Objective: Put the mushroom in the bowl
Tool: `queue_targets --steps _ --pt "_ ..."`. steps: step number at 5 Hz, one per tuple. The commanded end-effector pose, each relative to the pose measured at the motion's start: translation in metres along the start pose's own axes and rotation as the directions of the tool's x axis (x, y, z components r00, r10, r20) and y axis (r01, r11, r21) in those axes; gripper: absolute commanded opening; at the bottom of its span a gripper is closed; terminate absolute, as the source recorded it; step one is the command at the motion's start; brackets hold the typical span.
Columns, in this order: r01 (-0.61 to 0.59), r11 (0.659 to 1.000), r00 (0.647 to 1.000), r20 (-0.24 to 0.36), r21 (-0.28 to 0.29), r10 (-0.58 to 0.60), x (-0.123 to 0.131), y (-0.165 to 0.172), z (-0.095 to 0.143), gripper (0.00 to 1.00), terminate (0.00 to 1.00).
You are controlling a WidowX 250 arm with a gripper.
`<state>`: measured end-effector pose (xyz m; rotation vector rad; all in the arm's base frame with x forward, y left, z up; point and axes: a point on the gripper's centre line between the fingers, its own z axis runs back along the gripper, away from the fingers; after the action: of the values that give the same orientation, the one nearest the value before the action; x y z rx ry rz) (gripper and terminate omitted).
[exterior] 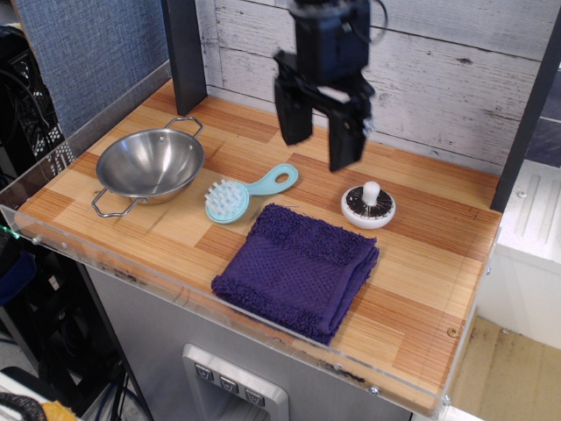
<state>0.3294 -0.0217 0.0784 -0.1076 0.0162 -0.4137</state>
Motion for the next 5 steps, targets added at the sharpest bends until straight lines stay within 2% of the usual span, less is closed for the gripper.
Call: queue_targets --steps 1,3,5 --pt "-0.039 0.997 0.999 0.03 0.06 0.037 0.032 -0.004 -0.018 1.0 0.0" --pt "-0.052 0.995 0.999 0.002 0.086 0.052 0.042 0.002 -0.035 1.0 0.0" --pt "-0.061 0.994 0.998 0.007 0.088 0.061 0.039 -0.001 -0.039 1.0 0.0"
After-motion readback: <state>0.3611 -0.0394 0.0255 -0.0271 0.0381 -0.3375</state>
